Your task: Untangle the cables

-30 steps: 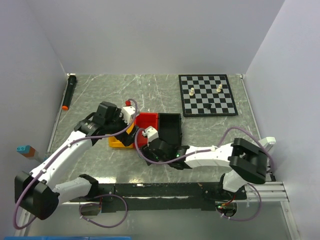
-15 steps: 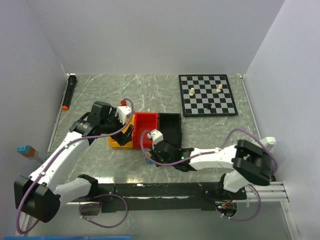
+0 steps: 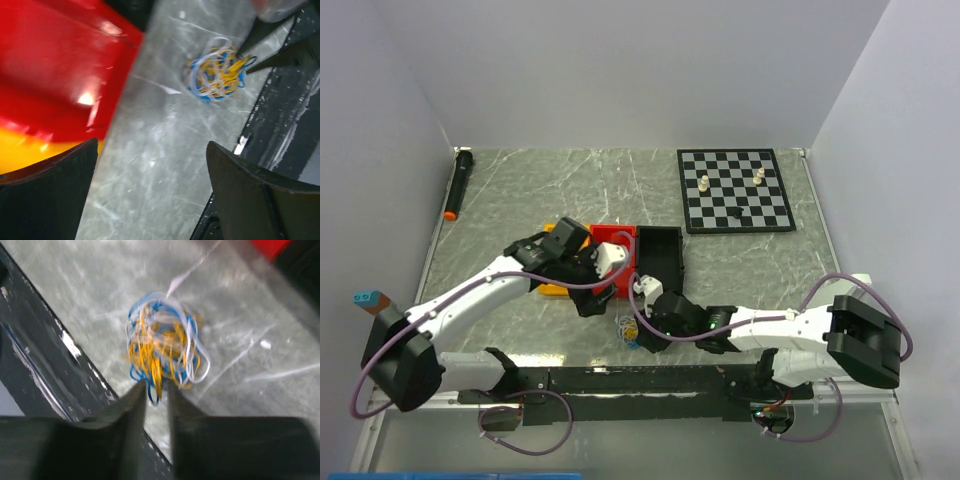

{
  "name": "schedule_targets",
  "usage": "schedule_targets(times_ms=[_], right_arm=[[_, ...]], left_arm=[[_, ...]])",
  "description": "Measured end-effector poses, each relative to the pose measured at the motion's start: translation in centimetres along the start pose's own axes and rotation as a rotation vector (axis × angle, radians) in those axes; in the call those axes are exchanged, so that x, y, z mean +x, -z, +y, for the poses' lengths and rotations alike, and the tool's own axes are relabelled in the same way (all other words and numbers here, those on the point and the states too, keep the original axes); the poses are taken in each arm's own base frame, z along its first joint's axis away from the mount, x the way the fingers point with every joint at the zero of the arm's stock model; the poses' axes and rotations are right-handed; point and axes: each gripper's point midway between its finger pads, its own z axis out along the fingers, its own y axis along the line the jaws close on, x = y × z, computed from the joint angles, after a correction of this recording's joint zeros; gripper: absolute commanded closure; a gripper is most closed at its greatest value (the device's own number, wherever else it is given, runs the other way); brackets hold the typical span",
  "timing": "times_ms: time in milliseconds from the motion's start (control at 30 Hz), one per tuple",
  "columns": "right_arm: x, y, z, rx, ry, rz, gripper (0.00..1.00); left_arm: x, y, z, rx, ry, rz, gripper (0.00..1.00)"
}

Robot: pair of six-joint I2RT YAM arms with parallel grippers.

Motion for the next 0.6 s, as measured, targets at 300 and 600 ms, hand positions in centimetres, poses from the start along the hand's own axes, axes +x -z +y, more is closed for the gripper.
schedule_targets(times_ms=[300,600], right_arm=[[0.3,2.8,-0.4,0.002,-0.019,-0.017,0.43],[-1.2,4.5,-3.2,0.104,-0.147,-0.148,0.48]], left_arm=[[0.7,-3.9,-4.4,0.157,-0.063,0.098,0.28],[-0.3,-5.8,-4.7,0.175,-0.053,0.062,0.41]])
